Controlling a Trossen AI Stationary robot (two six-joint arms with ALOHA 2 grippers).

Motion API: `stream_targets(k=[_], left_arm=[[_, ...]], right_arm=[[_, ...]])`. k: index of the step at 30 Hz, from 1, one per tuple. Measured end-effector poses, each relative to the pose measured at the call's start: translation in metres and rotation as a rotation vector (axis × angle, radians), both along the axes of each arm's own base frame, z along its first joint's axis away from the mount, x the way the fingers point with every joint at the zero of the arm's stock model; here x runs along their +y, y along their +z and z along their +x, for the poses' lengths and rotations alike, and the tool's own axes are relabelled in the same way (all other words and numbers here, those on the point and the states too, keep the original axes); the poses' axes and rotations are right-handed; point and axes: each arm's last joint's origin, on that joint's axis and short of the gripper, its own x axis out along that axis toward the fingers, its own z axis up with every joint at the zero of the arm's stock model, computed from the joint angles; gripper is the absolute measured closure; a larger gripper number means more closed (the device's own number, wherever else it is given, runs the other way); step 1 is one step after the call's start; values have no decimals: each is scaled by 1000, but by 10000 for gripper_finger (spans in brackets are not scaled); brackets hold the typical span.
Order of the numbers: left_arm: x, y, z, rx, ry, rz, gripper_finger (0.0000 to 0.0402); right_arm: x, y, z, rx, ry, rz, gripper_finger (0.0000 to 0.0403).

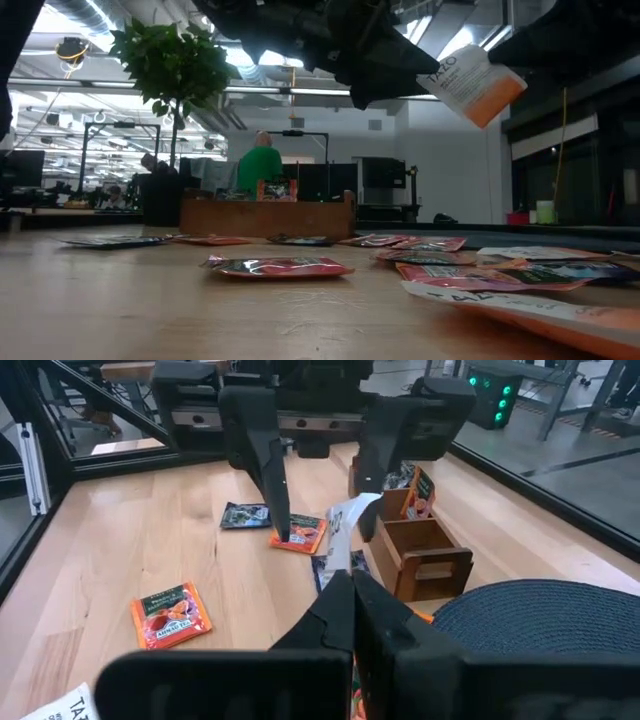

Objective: Pick & Place Tea
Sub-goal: Put the white tea bag into the right section of the wooden organizer

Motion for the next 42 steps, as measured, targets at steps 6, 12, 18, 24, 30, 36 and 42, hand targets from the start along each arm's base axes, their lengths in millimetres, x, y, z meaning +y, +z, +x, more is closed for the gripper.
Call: stream_targets(k=[6, 12, 18, 24, 30, 36, 42], left_arm=[[0, 1, 0, -5, -2, 3, 276], [1, 0, 0, -3, 0, 10, 346], [1, 0, 0, -8, -10, 34, 397], [3, -3, -3, 40, -23, 26, 399], [14, 6, -16, 112, -34, 66, 399], [29, 34, -50, 206, -69, 191, 400], [62, 55, -81, 264, -39, 274, 400]], right_arm=[[0, 0, 0, -1, -2, 1, 403], [0, 0, 0, -3, -3, 3, 403], [0, 1, 0, -11, -4, 12, 403], [1, 1, 1, -14, 14, 29, 376], [0, 4, 2, -32, -11, 15, 304], [1, 3, 2, -27, 25, 52, 252], [3, -4, 4, -11, 16, 121, 287]])
